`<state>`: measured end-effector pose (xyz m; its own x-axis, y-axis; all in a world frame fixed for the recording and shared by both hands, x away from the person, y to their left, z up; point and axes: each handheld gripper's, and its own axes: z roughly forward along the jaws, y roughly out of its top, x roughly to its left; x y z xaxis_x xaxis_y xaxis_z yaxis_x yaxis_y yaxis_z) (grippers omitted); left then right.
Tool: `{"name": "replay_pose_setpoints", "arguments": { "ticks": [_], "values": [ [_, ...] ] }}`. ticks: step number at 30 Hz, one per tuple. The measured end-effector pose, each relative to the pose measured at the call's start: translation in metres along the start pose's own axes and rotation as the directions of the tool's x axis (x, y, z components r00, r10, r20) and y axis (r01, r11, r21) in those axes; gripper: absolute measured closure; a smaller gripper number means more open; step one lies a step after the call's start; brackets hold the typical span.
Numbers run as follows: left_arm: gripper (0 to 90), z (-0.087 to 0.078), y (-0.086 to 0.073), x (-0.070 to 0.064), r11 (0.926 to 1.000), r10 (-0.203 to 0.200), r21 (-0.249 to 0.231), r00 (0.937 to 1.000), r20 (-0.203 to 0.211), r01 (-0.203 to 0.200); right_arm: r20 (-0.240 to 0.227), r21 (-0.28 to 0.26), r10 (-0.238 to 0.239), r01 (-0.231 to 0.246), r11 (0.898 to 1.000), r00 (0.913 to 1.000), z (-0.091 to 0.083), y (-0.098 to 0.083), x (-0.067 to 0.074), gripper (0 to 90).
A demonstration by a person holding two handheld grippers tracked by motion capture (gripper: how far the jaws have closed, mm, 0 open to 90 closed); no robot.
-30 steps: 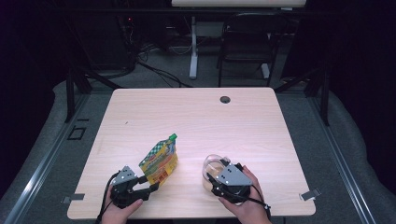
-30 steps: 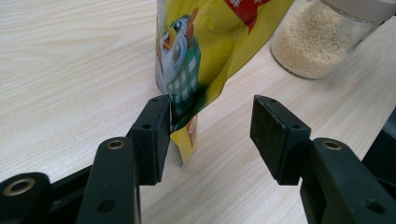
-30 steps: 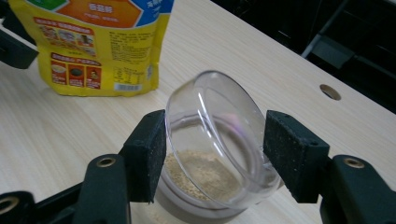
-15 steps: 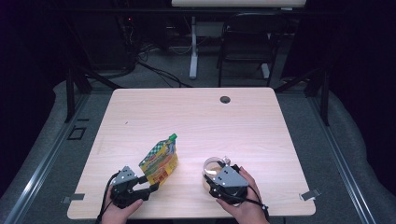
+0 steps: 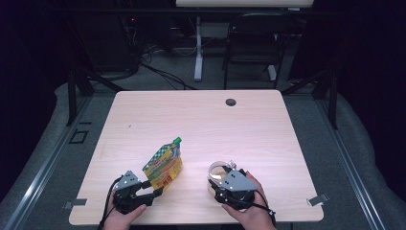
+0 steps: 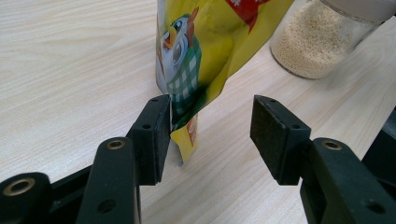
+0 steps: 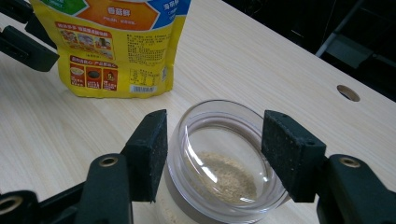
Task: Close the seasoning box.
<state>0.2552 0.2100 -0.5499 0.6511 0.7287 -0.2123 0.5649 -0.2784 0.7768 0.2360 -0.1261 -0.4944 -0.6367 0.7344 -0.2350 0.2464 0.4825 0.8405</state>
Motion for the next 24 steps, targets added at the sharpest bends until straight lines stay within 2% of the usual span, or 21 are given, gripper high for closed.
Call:
{"name": "replay_pose_setpoints", "arguments": {
  "ticks": [6,14,17,21,24],
  "values": [
    [48.1,-0.002,-0.001,-0.001,1.0000,-0.007,-0.004,1.0000,-0.001,0.007,-0.015,-0.018,0.040,-0.040,0.999,0.9991,-0.005,0.001,-0.007,41.3],
    [47.8,-0.007,-0.001,0.000,0.9997,-0.016,-0.018,0.9998,-0.009,0.016,-0.010,-0.039,0.096,-0.096,0.995,0.9954,-0.016,0.002,-0.025,41.7],
    [47.7,-0.009,-0.001,0.002,0.9997,-0.019,-0.018,0.9997,-0.016,0.018,-0.008,-0.047,0.131,-0.131,0.990,0.9914,-0.020,0.000,-0.034,41.7],
    [47.6,-0.012,-0.001,0.006,0.9985,-0.047,-0.030,0.9989,-0.009,0.046,0.007,-0.064,0.174,-0.173,0.983,0.9848,-0.025,-0.004,-0.047,41.7],
    [47.5,-0.013,-0.001,0.006,0.9984,-0.047,-0.033,0.9988,-0.015,0.046,0.019,-0.070,0.202,-0.200,0.977,0.9793,-0.028,-0.007,-0.056,41.6]
  ]
}}
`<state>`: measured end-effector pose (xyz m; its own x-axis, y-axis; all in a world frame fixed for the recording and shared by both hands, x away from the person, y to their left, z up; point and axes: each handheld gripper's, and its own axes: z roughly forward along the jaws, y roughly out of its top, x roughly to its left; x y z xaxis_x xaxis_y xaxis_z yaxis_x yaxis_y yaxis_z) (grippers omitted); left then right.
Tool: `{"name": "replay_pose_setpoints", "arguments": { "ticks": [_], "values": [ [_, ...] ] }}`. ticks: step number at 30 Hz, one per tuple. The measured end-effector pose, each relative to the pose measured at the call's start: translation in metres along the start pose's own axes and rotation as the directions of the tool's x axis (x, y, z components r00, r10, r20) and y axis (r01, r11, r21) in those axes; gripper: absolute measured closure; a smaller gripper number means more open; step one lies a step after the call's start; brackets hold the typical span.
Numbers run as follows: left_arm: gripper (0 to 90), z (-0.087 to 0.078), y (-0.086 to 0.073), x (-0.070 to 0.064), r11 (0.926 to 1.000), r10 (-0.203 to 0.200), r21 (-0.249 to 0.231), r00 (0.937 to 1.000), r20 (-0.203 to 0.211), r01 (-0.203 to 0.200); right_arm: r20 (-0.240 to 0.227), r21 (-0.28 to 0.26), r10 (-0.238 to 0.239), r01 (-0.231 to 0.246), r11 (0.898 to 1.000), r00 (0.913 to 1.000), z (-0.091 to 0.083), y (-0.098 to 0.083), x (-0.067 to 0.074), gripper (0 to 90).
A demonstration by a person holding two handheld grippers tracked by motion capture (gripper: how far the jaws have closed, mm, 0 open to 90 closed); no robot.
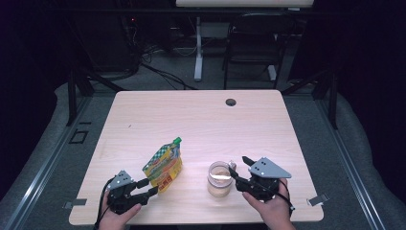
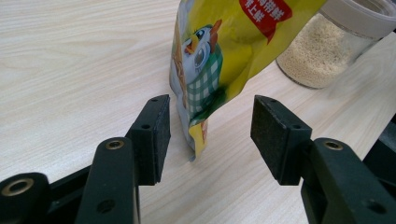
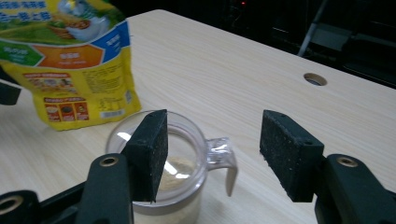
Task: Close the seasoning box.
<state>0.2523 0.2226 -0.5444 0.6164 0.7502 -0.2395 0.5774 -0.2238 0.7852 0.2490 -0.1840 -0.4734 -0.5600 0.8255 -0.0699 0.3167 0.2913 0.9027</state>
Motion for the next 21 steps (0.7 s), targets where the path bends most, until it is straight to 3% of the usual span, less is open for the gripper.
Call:
{"name": "replay_pose_setpoints", "arguments": {
  "ticks": [6,11,21],
  "values": [
    [47.2,0.001,0.000,-0.002,1.0000,0.003,-0.003,1.0000,0.001,-0.003,0.042,-0.006,0.065,-0.065,0.998,0.9970,-0.004,-0.008,-0.022,41.7],
    [47.2,0.002,0.001,-0.002,1.0000,0.006,-0.007,1.0000,0.005,-0.005,0.082,0.005,0.136,-0.136,0.991,0.9874,-0.001,-0.020,-0.039,41.5],
    [47.2,0.005,0.001,-0.001,0.9999,0.010,0.011,0.9999,0.014,-0.011,0.124,0.019,0.175,-0.179,0.984,0.9767,0.005,-0.035,-0.049,41.0]
  ]
}}
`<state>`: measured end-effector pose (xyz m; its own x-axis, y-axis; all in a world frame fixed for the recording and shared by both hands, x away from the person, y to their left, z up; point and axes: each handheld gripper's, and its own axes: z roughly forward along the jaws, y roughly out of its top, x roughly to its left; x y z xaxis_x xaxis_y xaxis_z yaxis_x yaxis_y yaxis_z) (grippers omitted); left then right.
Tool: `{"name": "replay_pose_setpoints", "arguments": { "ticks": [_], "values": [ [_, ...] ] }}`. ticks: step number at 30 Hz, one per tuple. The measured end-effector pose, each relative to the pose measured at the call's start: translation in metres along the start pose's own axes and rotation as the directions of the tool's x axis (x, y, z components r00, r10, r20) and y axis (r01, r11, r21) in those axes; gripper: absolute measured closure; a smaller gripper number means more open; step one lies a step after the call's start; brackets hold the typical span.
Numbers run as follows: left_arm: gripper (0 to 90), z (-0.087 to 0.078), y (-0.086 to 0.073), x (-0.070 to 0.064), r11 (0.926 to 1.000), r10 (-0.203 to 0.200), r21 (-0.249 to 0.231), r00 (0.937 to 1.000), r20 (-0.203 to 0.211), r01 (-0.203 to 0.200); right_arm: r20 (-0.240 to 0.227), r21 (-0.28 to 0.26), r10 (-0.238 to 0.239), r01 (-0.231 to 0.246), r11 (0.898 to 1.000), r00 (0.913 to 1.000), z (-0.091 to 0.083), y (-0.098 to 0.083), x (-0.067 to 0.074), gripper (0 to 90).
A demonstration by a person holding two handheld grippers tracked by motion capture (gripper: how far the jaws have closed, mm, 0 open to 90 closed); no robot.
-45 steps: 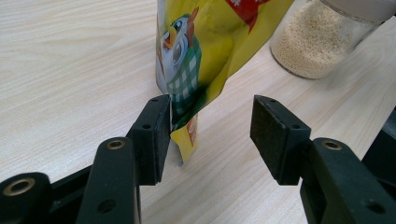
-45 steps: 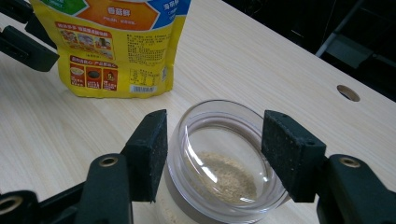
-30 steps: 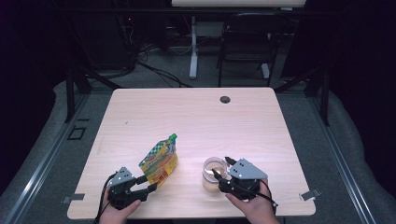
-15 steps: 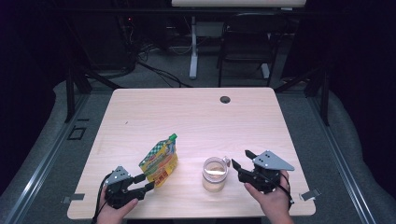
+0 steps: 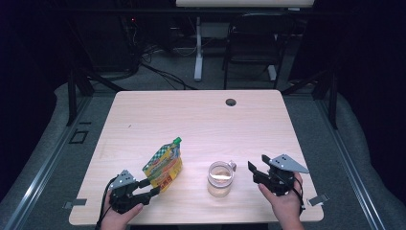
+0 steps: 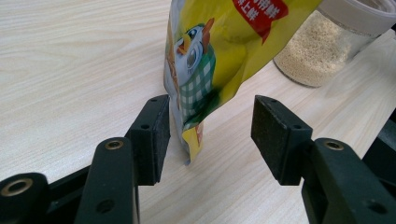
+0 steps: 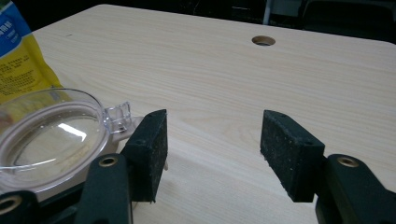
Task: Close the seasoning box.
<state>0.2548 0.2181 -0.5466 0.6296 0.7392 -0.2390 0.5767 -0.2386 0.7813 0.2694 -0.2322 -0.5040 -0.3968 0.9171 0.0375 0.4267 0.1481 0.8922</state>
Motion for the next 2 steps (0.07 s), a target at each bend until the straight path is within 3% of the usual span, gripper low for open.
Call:
{"name": "replay_pose_setpoints", "arguments": {
  "ticks": [2],
  "values": [
    [47.2,-0.0003,0.0001,0.0004,1.0000,0.005,0.003,1.0000,-0.003,-0.005,0.002,0.003,0.007,-0.007,1.000,1.0000,0.0018,-0.0021,-0.0018,40.8]
  ]
}}
